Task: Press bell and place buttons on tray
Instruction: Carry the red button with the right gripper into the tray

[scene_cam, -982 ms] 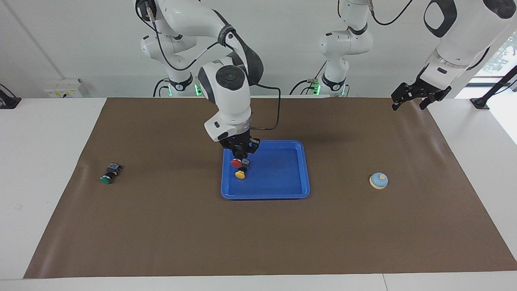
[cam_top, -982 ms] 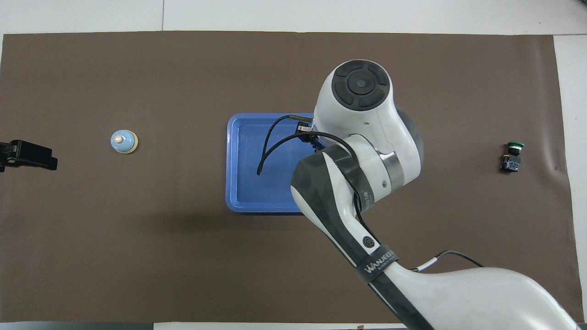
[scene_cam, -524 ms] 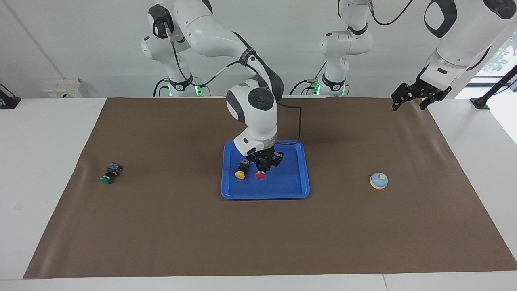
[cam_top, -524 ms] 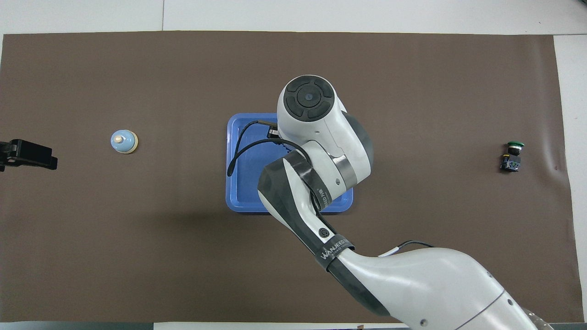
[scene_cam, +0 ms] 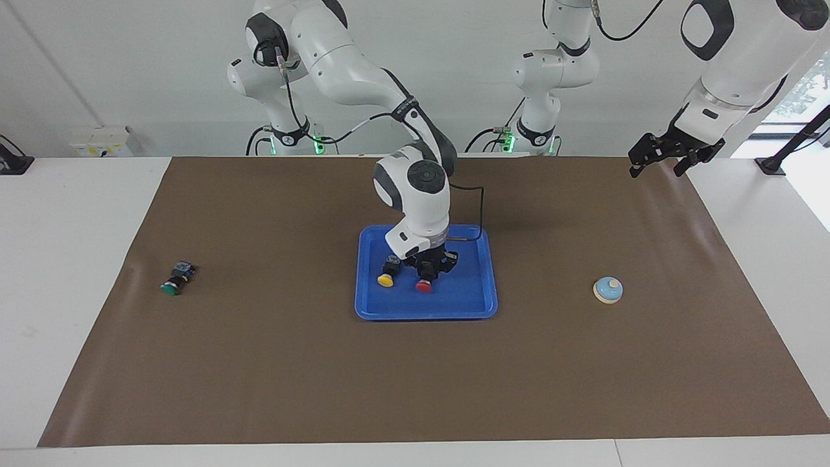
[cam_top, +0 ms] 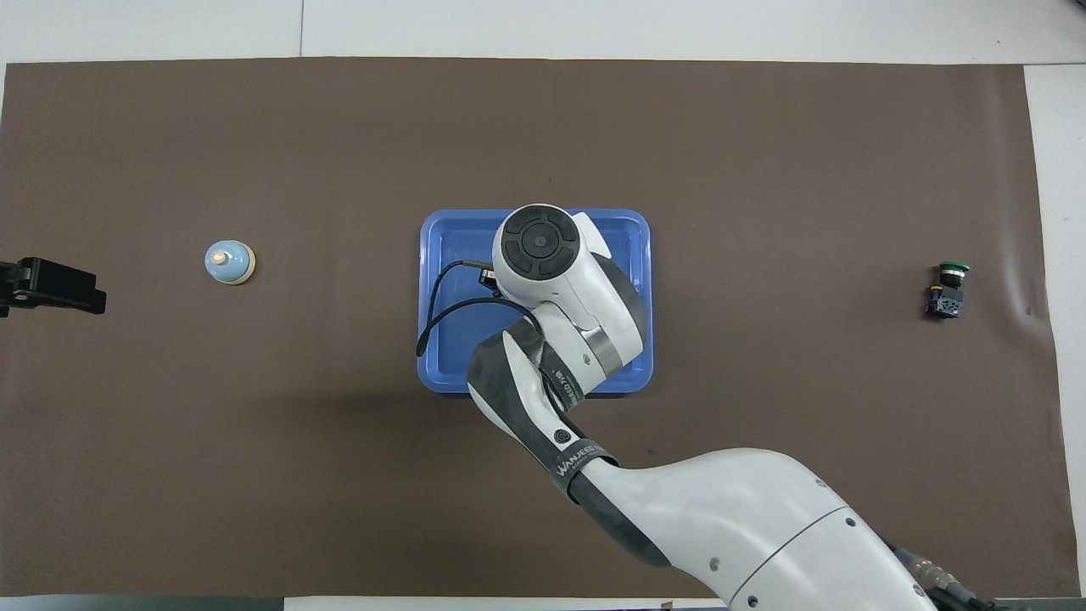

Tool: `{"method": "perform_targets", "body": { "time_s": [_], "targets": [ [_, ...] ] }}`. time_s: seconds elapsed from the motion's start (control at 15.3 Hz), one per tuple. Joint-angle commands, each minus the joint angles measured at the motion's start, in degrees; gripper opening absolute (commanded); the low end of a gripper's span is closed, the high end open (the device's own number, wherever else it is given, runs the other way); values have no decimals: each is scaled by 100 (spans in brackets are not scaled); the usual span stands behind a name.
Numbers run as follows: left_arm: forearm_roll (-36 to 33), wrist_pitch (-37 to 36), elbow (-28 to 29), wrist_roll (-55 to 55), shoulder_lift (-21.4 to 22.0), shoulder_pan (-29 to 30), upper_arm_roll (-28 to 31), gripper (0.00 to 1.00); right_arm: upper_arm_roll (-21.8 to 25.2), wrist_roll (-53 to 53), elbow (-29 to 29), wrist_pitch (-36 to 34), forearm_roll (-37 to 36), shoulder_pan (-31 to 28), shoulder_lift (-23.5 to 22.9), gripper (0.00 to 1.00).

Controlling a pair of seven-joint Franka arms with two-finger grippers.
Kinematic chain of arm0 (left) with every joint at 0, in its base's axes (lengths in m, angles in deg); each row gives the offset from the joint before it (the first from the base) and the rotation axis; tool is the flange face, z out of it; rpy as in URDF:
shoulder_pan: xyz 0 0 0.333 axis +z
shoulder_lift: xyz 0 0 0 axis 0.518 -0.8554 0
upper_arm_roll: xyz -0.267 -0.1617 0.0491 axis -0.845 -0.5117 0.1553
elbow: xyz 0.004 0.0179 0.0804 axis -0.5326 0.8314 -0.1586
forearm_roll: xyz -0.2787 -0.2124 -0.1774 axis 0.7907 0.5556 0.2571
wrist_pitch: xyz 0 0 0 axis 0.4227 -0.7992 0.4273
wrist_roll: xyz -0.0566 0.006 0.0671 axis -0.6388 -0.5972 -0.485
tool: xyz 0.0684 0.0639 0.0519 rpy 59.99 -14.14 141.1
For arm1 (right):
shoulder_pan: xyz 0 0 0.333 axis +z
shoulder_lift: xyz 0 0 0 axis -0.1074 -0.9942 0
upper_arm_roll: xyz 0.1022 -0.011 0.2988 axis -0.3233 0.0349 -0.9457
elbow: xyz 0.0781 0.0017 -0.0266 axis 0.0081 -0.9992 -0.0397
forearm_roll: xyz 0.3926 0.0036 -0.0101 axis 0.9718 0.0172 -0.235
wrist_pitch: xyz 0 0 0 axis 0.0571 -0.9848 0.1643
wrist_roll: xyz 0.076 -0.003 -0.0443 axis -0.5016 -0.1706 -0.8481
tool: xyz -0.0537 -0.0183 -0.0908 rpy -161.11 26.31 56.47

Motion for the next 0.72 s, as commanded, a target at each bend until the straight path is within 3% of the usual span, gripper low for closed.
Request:
{"method": "perform_targets", "body": {
  "time_s": [0.0,0.26,0.46,0.65],
  "targets": [
    [61,-82,-43,-45,30,22,2,100,11,320,-108,-74,105,2,166,100],
    [61,-82,-43,-45,38,22,2,100,90,365,156,-943,114,-278,499,100],
    [61,-82,-43,-45,38,22,2,100,90,199,139,-1427,18,-822,973,100],
    [61,-82,-43,-45,38,22,2,100,99,-678,78,-2007,-105,-1411,1377,100]
  ]
}}
